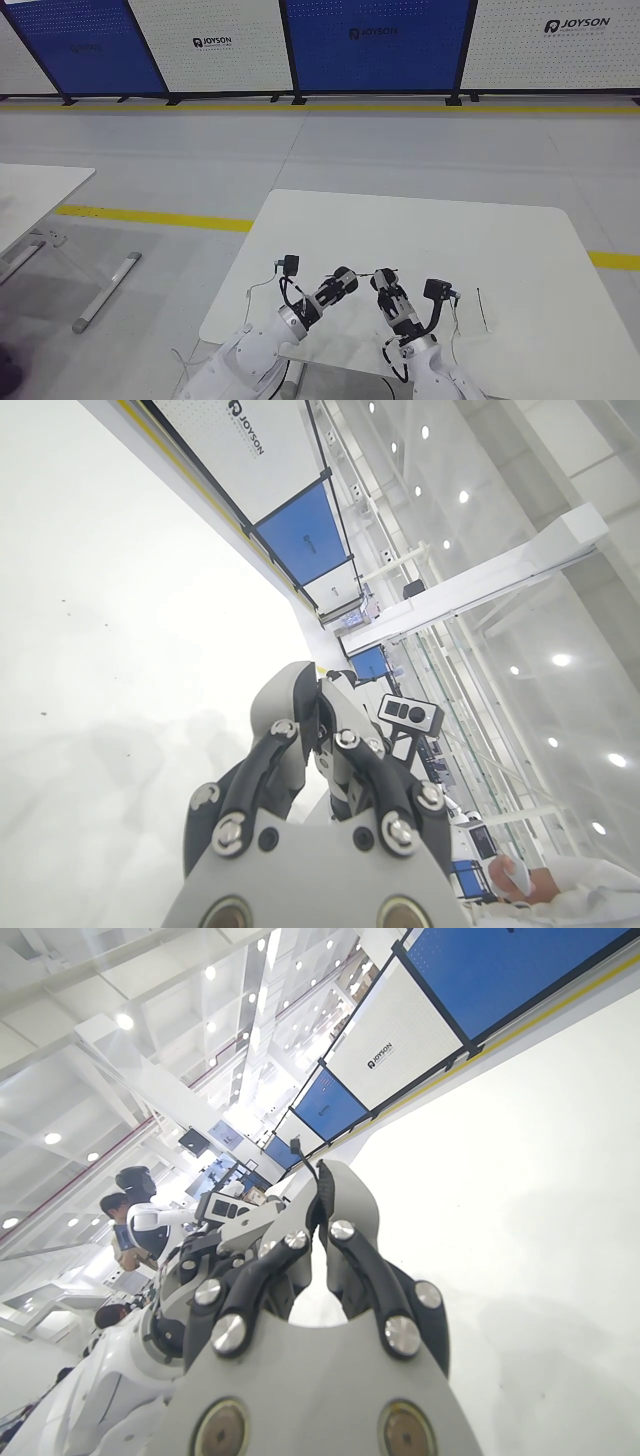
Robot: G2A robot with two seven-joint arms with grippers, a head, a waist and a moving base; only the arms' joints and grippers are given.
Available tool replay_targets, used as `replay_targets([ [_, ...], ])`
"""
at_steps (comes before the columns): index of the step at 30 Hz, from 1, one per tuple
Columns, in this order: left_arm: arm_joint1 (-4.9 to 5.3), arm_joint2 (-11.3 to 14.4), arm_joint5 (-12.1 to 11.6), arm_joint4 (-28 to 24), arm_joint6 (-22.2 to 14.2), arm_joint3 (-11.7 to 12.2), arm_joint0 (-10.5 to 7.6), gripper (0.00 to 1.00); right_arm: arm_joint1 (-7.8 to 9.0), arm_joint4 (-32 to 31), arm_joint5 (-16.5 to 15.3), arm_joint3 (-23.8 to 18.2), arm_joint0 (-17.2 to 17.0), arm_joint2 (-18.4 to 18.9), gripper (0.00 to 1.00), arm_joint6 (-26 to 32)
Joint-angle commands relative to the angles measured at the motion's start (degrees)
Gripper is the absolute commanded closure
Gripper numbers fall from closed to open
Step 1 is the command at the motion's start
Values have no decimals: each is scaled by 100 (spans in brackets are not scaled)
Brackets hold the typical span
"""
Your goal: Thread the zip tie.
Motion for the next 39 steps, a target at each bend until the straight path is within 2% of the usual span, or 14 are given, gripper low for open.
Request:
replay_targets([
  [1, -2, 1, -1, -16, -6, 4, -10, 100, 1, -29, 13, 5, 0, -4, 100, 3],
  [9, -3, -20, 10, -85, -17, 2, -17, 100, 1, -14, 2, -4, 11, -12, 100, 73],
  [15, -9, -26, 45, -119, 29, -29, -15, 100, 8, -27, -10, -72, -8, -5, 81, 110],
  [17, -11, -24, 54, -146, 38, -34, -14, 100, 11, -46, -15, -90, -19, -2, 67, 113],
  [18, -13, -24, 64, -160, 38, -38, -15, 100, 14, -52, -15, -106, -28, 2, 64, 117],
  [23, -28, -20, 123, -342, 112, -61, -15, 100, 31, -153, 16, -171, -102, 38, 62, 84],
  [26, -42, -39, 172, -724, 91, -138, -2, 100, 52, -274, 88, -212, -206, 104, 58, -9],
  [27, -42, -57, 187, -803, 64, -170, 6, 100, 59, -330, 124, -228, -240, 124, 46, -18],
  [28, -40, -75, 200, -861, 41, -203, 20, 100, 68, -364, 156, -237, -271, 135, 0, 38],
  [29, -38, -83, 210, -920, -3, -236, 36, 100, 78, -302, 166, -271, -297, 145, 0, 207],
  [39, -38, -83, 210, -920, -3, -236, 36, 100, 82, -384, 230, -268, -284, 176, 0, 161],
])
